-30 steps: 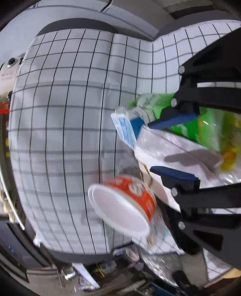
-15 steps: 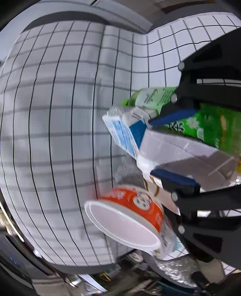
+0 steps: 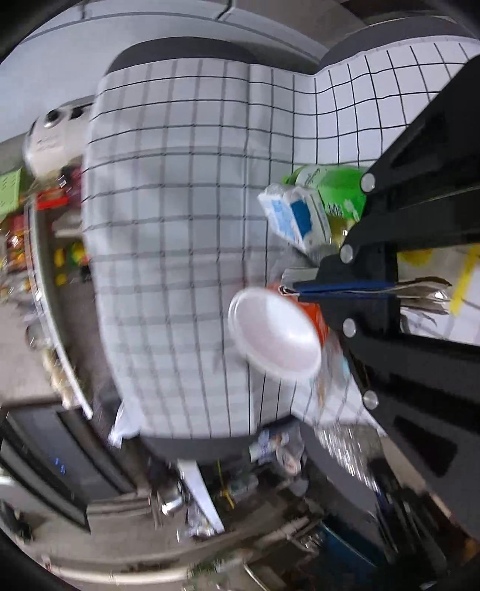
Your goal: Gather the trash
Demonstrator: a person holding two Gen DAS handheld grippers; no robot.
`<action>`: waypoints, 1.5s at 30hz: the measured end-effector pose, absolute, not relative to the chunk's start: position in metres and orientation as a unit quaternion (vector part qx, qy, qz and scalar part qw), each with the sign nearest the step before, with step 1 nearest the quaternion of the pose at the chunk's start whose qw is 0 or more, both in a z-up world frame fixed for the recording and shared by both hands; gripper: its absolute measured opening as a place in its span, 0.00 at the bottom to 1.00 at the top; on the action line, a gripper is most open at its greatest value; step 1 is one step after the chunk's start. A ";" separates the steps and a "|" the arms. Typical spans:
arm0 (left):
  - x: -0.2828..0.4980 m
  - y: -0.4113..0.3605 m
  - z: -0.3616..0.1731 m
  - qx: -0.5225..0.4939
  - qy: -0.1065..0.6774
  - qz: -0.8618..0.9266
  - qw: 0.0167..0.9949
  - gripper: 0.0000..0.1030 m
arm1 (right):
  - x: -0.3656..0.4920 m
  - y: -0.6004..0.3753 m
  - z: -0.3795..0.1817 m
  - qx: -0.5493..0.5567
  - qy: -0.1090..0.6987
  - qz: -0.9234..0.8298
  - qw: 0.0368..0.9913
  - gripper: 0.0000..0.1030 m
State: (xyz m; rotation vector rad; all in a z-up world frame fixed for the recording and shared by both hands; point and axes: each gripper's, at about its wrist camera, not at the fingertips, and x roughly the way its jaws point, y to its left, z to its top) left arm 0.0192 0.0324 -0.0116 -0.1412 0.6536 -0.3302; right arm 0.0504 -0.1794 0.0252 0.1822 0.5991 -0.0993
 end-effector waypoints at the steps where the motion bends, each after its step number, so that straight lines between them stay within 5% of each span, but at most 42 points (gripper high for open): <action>1: 0.015 0.033 -0.009 -0.068 0.317 -0.161 0.932 0.09 | 0.045 -0.174 0.030 0.086 0.292 -0.042 0.952 0.01; 9: -0.010 0.029 0.004 -0.065 0.303 -0.172 0.935 0.09 | -0.008 -0.159 0.049 0.070 0.295 -0.045 0.952 0.01; 17: -0.019 -0.004 -0.002 -0.043 0.310 -0.208 0.927 0.09 | -0.051 -0.210 -0.003 0.027 0.343 -0.193 0.919 0.01; 28: -0.021 -0.021 -0.013 -0.027 0.326 -0.221 0.919 0.09 | -0.019 -0.197 -0.071 0.030 0.414 -0.146 0.898 0.02; 29: -0.020 -0.022 -0.015 -0.026 0.328 -0.222 0.918 0.10 | -0.018 -0.198 -0.077 0.039 0.423 -0.143 0.894 0.05; 32: -0.018 -0.025 -0.020 -0.025 0.334 -0.225 0.915 0.10 | -0.019 -0.209 -0.097 0.087 0.464 -0.117 0.874 0.47; 45: -0.019 -0.059 -0.026 -0.014 0.336 -0.264 0.904 0.10 | -0.090 -0.231 -0.037 0.072 0.363 -0.198 0.908 0.48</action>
